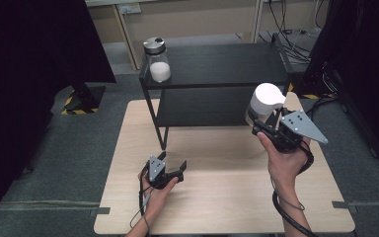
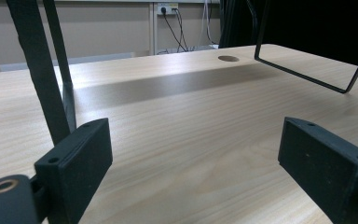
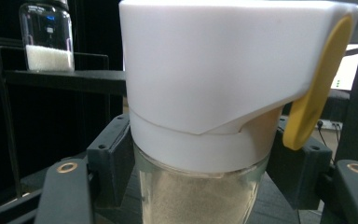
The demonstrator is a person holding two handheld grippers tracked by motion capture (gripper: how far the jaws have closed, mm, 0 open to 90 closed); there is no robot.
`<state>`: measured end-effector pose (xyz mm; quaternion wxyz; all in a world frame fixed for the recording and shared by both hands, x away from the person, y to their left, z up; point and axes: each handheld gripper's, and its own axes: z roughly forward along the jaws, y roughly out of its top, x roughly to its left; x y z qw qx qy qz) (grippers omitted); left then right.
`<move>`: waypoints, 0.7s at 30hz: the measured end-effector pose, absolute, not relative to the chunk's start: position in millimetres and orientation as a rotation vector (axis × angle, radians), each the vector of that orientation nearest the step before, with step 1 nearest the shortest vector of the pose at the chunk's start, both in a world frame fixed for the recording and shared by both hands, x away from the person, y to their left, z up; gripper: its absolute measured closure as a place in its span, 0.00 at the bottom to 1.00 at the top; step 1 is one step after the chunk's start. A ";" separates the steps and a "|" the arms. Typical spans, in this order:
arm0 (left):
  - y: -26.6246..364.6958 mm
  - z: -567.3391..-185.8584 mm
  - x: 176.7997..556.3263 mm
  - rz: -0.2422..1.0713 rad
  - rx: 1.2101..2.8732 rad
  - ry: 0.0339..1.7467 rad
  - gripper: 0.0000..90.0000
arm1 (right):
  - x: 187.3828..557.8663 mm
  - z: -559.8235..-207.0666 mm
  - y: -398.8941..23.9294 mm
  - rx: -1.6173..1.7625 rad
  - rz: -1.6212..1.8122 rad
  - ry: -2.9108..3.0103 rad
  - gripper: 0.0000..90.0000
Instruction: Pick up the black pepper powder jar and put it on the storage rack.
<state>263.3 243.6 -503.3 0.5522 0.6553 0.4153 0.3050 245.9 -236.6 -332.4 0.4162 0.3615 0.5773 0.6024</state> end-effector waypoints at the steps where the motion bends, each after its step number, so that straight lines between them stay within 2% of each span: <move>1: 243.7 -503.2 263.3 0.721 1.550 0.982 0.10 | 246.8 -331.4 -236.1 0.906 1.514 1.447 0.34; 21: 243.5 -502.9 263.3 0.722 1.554 0.981 0.10 | 253.8 -310.9 -230.1 0.893 1.540 1.413 0.34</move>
